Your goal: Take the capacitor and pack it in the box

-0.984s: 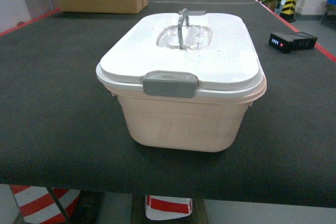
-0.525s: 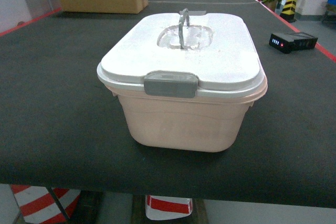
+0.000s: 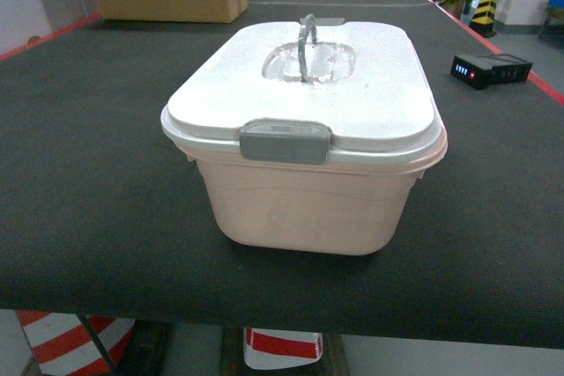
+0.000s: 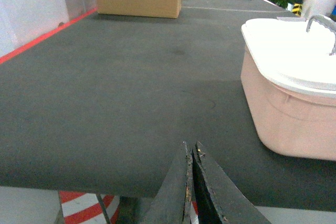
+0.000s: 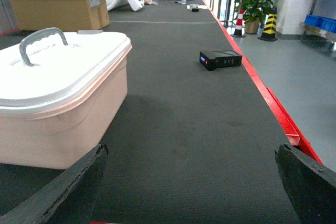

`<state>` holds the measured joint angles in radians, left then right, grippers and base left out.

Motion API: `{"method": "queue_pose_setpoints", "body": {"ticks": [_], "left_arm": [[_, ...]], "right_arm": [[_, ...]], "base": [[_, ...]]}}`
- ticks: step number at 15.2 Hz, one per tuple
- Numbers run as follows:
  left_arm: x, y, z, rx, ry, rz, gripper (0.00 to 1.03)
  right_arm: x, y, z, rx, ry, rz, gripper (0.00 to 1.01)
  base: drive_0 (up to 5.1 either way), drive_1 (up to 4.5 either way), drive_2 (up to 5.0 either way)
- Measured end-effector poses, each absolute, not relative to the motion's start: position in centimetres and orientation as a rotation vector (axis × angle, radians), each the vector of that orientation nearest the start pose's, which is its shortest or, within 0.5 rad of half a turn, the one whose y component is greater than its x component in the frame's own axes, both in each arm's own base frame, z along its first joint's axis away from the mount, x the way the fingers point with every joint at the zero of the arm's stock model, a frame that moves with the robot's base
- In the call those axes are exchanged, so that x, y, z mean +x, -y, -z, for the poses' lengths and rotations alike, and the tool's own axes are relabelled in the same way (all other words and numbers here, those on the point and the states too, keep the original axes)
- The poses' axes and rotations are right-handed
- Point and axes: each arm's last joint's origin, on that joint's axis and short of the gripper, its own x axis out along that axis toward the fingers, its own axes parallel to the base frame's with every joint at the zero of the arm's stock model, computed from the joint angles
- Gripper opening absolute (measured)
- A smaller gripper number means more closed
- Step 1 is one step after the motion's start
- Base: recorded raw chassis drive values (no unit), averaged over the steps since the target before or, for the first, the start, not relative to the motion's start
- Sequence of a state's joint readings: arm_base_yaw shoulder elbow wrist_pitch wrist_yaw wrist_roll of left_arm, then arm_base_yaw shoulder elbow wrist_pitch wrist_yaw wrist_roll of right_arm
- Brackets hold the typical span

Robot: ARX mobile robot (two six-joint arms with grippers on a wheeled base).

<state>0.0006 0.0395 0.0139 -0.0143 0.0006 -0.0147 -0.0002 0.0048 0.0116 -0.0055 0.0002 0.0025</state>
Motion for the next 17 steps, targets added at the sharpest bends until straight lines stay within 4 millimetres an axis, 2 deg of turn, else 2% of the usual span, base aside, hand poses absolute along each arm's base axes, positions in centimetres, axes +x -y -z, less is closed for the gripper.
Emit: {"method": "queue_pose_setpoints", "body": {"ticks": [4,8,9,17], "left_arm": [[9.72,-0.01,-17.04,-0.014,0.024,-0.002,0.02],[9.75,0.0,-16.74,-0.014,0.004,0.0,0.02],[9.75,0.0,-16.71,-0.014,0.0,0.0,0.07],[9.75,0.0,-16.71,-0.014,0.0,0.0,0.93]], "right_arm": [[9.73,0.0,-16.65,0.002,0.001,0.0,0.98],[9.73,0.0,-16.65,0.003,0.001,0.0,0.98],[9.73,0.0,-16.66,0.002,0.002,0.0,0.98],[9.73,0.0,-16.66,0.002,0.002,0.0,0.98]], "base": [[0.0,0.0,0.0],[0.0,0.0,0.0],[0.0,0.0,0.0],[0.0,0.0,0.0]]}}
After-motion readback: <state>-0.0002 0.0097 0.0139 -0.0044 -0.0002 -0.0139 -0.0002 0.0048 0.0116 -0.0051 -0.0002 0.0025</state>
